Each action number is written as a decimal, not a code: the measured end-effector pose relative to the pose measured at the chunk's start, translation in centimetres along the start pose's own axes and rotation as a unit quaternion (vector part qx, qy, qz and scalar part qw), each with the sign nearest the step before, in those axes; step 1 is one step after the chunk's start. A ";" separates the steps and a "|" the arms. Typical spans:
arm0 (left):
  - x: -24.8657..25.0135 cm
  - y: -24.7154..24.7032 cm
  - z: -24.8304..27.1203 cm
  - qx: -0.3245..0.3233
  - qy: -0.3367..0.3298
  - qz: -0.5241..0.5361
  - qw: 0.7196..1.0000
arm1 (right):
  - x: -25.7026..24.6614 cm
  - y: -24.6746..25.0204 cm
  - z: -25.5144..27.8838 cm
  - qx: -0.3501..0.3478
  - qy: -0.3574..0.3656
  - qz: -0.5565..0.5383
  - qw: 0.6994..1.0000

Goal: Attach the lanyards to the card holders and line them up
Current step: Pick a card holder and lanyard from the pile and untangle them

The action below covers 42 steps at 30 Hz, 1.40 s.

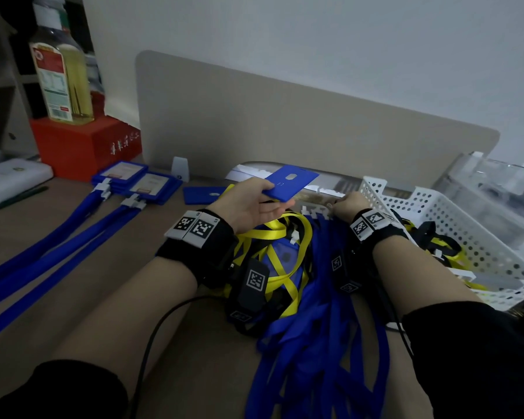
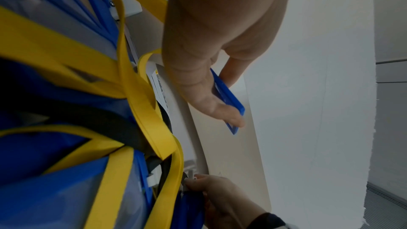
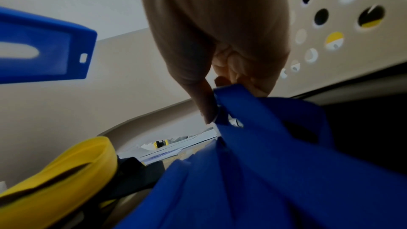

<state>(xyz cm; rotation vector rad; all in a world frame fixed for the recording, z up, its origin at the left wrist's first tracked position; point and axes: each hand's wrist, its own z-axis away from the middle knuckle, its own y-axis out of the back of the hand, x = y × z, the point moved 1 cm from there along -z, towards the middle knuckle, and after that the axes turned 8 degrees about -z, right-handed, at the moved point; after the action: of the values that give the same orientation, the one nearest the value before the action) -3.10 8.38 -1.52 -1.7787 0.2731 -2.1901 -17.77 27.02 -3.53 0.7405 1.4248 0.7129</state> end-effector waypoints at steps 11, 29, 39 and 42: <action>0.0 -0.2 0.7 0.009 -0.001 -0.005 1.000 | 0.7 0.5 0.3 0.034 -0.005 -0.063 0.997; -1.3 -1.9 6.1 0.045 -0.068 -0.110 0.991 | -0.6 1.5 10.1 -0.061 0.052 -0.604 0.793; -2.4 -0.9 8.0 0.093 -0.132 -0.220 0.962 | -3.4 0.0 16.1 -0.136 0.119 -0.617 0.766; -2.5 -0.5 7.9 0.090 -0.135 -0.245 0.956 | -3.8 -0.1 16.4 -0.143 0.129 -0.621 0.760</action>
<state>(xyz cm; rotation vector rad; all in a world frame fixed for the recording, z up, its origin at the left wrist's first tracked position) 5.07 10.07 -2.01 -2.1782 -0.4637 -2.1374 -1.44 23.50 -1.21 -0.6204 1.6252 -0.0639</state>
